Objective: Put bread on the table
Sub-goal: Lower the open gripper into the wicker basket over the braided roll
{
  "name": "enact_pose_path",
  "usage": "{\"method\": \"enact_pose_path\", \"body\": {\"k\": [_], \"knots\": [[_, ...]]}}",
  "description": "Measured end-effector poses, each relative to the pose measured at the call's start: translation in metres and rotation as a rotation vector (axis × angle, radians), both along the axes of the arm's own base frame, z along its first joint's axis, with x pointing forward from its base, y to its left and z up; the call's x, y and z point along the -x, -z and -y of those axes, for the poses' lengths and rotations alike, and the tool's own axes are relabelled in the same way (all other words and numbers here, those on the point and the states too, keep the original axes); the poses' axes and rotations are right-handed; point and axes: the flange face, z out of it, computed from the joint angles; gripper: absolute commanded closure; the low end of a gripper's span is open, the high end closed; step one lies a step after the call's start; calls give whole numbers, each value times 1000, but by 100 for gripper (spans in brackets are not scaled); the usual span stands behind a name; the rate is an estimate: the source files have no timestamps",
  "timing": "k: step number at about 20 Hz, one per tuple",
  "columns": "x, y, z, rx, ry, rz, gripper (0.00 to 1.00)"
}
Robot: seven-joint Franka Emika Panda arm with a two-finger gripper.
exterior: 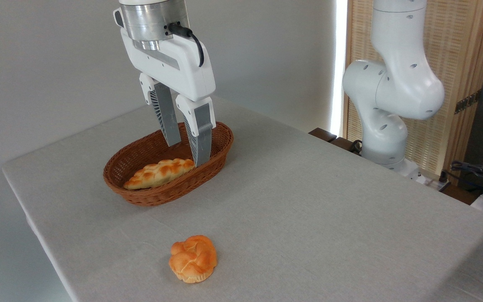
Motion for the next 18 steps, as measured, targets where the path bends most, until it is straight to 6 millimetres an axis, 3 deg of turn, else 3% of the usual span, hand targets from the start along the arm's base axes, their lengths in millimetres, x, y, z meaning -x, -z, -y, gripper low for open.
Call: {"method": "enact_pose_path", "body": {"k": [12,18], "knots": [[0,0,10,5,17,-1,0],[-9,19,65,147,76,-9,0]]}}
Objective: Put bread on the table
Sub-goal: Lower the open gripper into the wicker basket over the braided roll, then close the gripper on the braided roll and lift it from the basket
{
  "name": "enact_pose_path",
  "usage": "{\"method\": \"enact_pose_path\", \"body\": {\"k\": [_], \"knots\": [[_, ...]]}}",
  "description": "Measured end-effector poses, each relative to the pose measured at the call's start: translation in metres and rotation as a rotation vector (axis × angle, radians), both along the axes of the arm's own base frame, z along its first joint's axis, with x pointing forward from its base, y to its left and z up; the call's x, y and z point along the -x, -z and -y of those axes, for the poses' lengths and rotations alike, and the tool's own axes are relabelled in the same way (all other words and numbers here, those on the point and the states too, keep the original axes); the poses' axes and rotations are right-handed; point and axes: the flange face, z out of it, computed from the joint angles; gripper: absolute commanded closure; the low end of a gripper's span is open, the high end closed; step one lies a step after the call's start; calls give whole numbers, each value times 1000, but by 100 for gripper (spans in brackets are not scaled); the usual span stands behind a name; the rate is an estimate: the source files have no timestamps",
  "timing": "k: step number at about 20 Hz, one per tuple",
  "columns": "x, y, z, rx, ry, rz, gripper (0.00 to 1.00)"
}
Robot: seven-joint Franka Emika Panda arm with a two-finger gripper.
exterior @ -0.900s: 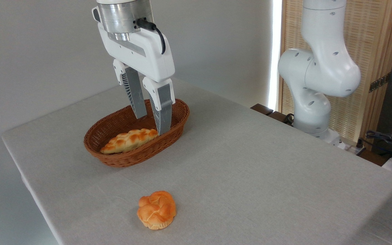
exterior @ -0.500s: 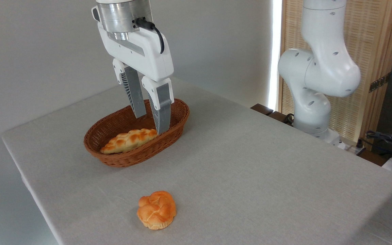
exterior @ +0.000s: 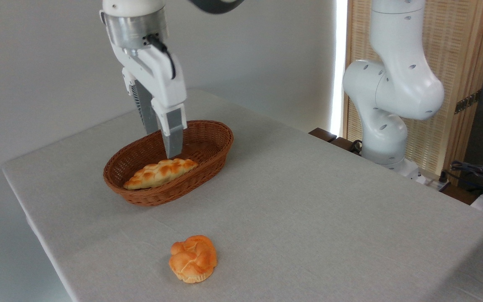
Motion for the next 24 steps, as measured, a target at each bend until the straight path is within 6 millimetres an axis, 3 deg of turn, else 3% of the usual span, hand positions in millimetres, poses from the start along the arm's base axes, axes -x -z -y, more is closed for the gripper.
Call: {"method": "enact_pose_path", "body": {"k": [5,10,13,19,20,22,24], "knots": [[-2,50,85,25,130,-13,0],[15,117,142,37,203,-10,0],[21,146,149,37,207,-9,0],[21,175,154,39,215,-53,0],[20,179,155,40,217,-53,11],[19,186,154,38,217,-54,61],[19,187,154,38,218,-56,69]]}}
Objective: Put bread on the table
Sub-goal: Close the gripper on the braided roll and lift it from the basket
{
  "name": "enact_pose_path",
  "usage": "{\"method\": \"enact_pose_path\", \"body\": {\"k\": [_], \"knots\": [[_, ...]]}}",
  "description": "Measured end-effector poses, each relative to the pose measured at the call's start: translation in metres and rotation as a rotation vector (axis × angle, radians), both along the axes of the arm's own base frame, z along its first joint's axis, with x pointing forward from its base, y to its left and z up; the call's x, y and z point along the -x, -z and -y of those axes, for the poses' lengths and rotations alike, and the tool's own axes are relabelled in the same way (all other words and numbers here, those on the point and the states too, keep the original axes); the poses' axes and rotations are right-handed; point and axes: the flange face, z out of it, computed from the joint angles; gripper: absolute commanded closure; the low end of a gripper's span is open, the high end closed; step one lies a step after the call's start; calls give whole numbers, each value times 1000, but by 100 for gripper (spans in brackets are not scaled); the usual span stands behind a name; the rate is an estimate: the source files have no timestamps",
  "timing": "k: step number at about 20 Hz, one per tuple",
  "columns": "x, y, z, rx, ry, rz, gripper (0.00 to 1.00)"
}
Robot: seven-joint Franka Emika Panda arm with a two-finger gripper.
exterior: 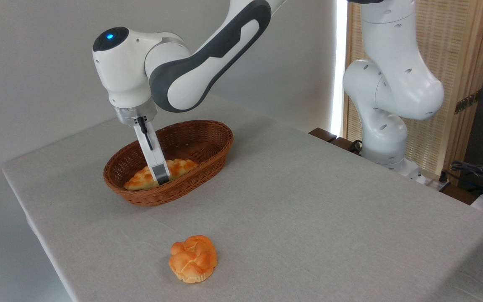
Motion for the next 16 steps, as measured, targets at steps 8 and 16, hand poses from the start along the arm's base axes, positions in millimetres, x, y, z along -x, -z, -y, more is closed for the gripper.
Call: {"method": "enact_pose_path", "body": {"k": [8,16], "knots": [[-2,1,-5,-5,-5,1,73],[-3,-9,-1,0,-66,-2,73]]}}
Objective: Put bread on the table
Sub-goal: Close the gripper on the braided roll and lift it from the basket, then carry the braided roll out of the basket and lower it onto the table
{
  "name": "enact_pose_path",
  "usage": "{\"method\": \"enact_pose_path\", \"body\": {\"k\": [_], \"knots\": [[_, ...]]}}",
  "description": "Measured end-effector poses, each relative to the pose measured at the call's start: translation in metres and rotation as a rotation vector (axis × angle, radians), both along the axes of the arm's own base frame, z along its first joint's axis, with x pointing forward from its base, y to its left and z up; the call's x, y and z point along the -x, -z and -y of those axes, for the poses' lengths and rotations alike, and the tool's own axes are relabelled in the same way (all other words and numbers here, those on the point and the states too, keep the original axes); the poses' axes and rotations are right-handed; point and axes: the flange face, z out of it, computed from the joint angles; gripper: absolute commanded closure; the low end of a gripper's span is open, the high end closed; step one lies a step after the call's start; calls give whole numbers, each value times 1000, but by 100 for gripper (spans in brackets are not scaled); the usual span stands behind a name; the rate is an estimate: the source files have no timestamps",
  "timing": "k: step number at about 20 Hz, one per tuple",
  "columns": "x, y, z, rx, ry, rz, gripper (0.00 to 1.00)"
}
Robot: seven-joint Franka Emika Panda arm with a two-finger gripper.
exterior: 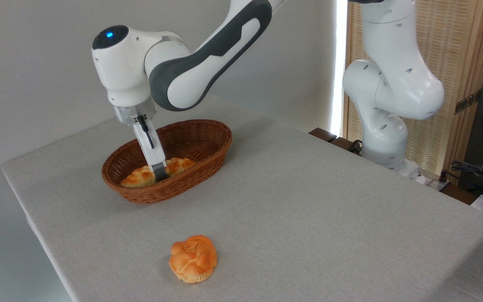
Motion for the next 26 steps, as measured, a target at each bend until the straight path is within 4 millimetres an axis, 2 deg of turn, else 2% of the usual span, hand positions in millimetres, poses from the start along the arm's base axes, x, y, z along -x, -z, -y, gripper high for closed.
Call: {"method": "enact_pose_path", "body": {"k": [3,6,7,8,9,12,14,16,18,19,22,23,26], "knots": [[1,-31,8,36,-40,-47,73],[5,-62,1,33,-35,-102,71],[9,-70,-4,23,-33,-120,68],[13,-78,-13,9,-35,-139,63],[16,-83,-23,-6,-32,-154,62],[21,-95,-78,-77,7,-155,61],[25,-88,-117,-138,38,-148,58],[30,-70,-151,-223,70,-163,51],[31,-48,-174,-291,77,-174,44],[32,-37,-180,-304,76,-176,37],[36,-13,-185,-313,77,-186,4],[37,-9,-185,-313,78,-191,0],[37,-5,-185,-314,79,-198,0]]}}
